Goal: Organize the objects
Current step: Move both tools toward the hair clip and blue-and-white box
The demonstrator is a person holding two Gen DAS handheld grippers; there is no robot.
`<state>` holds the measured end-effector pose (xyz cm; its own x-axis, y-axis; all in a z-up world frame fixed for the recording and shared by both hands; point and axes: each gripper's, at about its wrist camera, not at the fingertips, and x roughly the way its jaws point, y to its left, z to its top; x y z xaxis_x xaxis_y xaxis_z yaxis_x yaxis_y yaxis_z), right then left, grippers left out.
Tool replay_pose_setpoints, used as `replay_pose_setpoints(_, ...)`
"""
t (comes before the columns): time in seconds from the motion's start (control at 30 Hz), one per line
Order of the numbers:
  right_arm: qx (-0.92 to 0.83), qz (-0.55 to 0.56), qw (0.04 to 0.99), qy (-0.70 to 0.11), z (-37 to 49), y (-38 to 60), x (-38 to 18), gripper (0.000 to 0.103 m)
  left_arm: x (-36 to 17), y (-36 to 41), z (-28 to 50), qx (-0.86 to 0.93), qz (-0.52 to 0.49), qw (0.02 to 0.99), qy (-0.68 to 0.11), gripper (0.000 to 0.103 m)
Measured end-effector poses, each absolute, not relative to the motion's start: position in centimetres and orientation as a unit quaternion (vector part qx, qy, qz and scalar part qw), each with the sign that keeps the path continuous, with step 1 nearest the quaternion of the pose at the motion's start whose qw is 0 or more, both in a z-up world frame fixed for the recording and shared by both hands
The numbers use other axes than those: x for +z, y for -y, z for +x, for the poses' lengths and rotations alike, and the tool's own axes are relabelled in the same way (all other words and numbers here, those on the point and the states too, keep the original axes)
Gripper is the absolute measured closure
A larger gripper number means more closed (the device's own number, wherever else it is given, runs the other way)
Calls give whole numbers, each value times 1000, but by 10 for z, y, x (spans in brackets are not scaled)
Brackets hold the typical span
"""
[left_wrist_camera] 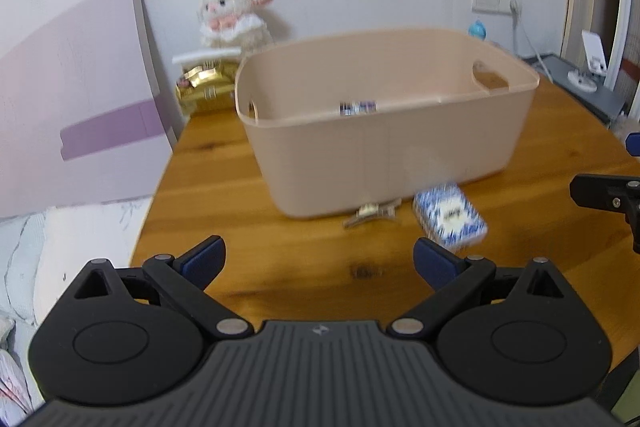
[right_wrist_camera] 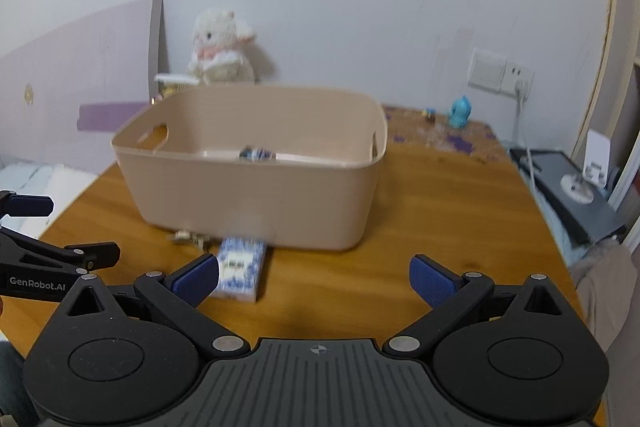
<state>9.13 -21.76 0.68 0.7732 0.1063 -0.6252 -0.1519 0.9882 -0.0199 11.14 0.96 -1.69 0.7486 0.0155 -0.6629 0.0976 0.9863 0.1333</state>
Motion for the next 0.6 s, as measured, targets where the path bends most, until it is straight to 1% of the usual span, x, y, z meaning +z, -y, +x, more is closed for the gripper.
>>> replay_pose_setpoints(0.3, 87, -49, 915, -392, 113, 200, -43, 0, -50, -11, 130, -24, 79, 915, -395, 2)
replay_pose_setpoints(0.6, 115, -59, 899, -418, 140, 179, -71, 0, -70, -17, 157, -20, 64, 905, -419, 2)
